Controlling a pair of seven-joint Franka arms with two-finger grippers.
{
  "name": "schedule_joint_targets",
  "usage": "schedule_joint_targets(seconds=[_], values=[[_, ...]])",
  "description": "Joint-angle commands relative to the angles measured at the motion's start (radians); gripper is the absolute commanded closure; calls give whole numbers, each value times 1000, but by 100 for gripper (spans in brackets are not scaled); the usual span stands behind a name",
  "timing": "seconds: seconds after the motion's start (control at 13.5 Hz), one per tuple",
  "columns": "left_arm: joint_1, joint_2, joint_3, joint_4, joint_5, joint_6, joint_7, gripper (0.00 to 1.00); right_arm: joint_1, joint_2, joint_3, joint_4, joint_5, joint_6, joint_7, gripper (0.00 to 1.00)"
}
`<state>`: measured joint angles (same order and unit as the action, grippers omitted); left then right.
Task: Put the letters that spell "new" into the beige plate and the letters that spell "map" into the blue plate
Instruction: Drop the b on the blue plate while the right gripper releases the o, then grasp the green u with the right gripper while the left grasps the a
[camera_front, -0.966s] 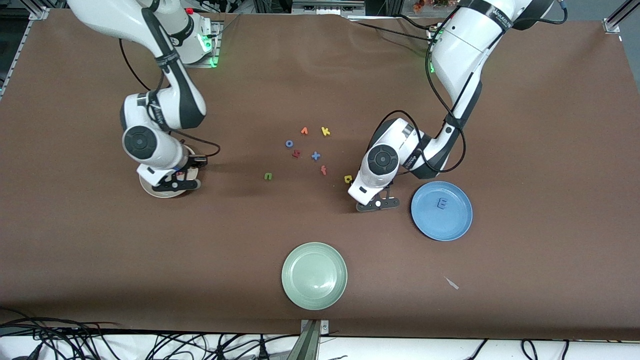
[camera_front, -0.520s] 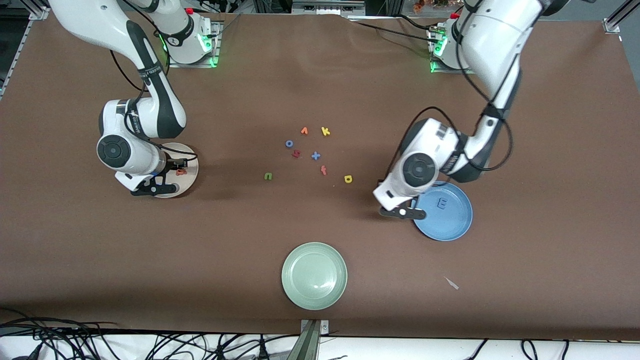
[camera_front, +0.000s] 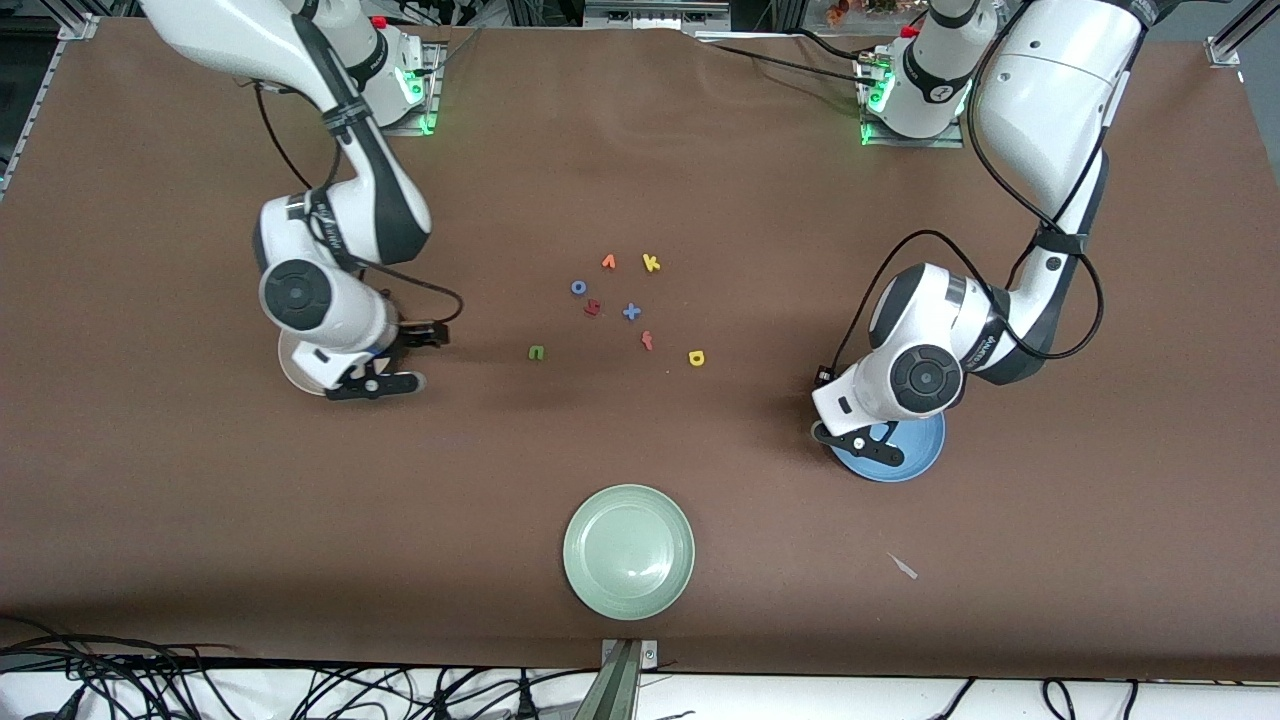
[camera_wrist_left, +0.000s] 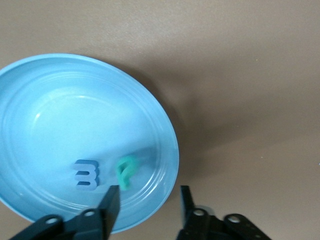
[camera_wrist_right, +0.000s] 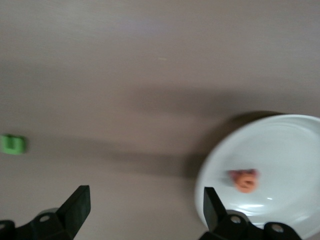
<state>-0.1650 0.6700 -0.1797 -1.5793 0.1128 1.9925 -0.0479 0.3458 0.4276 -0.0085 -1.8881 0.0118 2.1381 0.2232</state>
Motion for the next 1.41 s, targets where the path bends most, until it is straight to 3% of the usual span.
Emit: schedule_joint_targets(seconds=[0.0,0.3,0.59,0.82,0.97,1.34], values=[[-13,-15,-12,-1,1,0,4,0,-4,103,76,110,20,-9,128,0],[-120,-9,-27,32,-1,-4,-207,0,-4,198,140,202,20,23,280,0],[-258,66,-26,122,-53,14,-441,0,64,246,148,215,14,104,435,0],[-303,97,-26,139,-58,34,-458,0,71,266,148,212,19,135,436,1],[-307,108,-26,122,-85,145,-501,0,76,272,148,208,19,140,436,5],[-349,152,-24,117,-122,200,-527,0,91,283,148,184,19,155,435,17]])
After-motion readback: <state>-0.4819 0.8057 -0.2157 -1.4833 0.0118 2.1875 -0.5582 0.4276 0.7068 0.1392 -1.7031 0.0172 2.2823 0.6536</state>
